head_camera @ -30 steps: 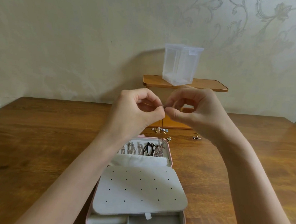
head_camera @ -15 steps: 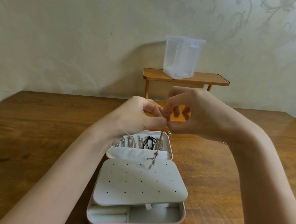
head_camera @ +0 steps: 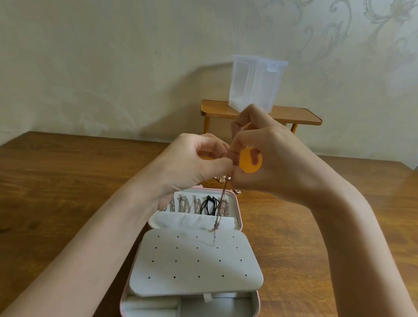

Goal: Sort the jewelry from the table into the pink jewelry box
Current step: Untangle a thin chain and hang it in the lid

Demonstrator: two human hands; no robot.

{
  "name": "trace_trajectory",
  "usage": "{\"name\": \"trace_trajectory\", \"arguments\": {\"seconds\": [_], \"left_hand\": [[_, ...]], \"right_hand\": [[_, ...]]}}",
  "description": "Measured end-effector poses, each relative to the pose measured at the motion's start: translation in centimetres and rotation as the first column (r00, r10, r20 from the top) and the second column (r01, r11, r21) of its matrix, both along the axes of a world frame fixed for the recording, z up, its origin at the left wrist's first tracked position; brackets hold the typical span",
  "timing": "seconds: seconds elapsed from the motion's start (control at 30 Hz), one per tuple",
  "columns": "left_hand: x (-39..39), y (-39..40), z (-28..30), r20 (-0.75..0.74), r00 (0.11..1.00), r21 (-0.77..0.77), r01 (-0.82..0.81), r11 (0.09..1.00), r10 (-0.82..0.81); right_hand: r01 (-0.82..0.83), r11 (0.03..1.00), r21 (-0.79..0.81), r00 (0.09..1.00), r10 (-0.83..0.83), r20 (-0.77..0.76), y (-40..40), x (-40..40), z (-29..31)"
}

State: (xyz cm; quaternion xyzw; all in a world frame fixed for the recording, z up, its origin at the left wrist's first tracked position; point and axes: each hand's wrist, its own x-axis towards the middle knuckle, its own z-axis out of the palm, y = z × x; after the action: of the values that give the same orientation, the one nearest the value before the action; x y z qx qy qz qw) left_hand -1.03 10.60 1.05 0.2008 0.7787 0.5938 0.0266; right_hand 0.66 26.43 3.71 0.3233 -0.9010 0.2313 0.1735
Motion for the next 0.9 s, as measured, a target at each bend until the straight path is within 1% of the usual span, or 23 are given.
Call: {"name": "trace_trajectory", "arguments": {"seconds": [0.13, 0.2, 0.3, 0.43, 0.57, 0.67, 0.73, 0.8, 0.9], "left_hand": [[0.01, -0.25, -0.04, 0.198, 0.967, 0.180, 0.124, 0.976, -0.160], [0.21, -0.22, 0.01, 0.235, 0.952, 0.198, 0.152, 0.968, -0.197], [0.36, -0.22, 0.09, 0.246, 0.945, 0.171, 0.175, 0.970, -0.214], [0.47, -0.48, 0.12, 0.227, 0.952, 0.040, 0.201, 0.979, -0.205], [0.50, -0.55, 0.05, 0.203, 0.957, -0.021, 0.216, 0.976, -0.207], [0.50, -0.21, -0.06, 0.233, 0.943, 0.058, 0.228, 0.972, -0.236], [0.42, 0.10, -0.17, 0.257, 0.934, 0.133, 0.220, 0.967, -0.248], [0.35, 0.23, -0.27, 0.258, 0.938, 0.171, 0.191, 0.967, -0.231], [0.22, 0.42, -0.39, 0.205, 0.966, 0.151, 0.127, 0.980, -0.157]], "right_hand": [[-0.053, 0.993, -0.105, 0.998, 0.050, -0.031, -0.14, 0.10, -0.09], [-0.064, 0.993, -0.103, 0.998, 0.061, -0.028, -0.24, 0.25, -0.08], [-0.056, 0.997, -0.043, 0.998, 0.056, -0.002, -0.16, 0.31, -0.01], [-0.048, 0.998, 0.043, 0.996, 0.045, 0.074, -0.03, 0.54, 0.16], [-0.049, 0.994, 0.100, 0.992, 0.037, 0.119, -0.02, 0.68, 0.22], [-0.045, 0.992, 0.119, 0.995, 0.033, 0.099, -0.03, 0.59, 0.19], [-0.044, 0.995, 0.090, 0.996, 0.037, 0.077, -0.02, 0.48, 0.14], [-0.038, 0.998, 0.047, 0.998, 0.036, 0.049, 0.02, 0.34, 0.03], [-0.020, 1.000, 0.009, 1.000, 0.020, 0.003, -0.05, 0.00, -0.34]]}}
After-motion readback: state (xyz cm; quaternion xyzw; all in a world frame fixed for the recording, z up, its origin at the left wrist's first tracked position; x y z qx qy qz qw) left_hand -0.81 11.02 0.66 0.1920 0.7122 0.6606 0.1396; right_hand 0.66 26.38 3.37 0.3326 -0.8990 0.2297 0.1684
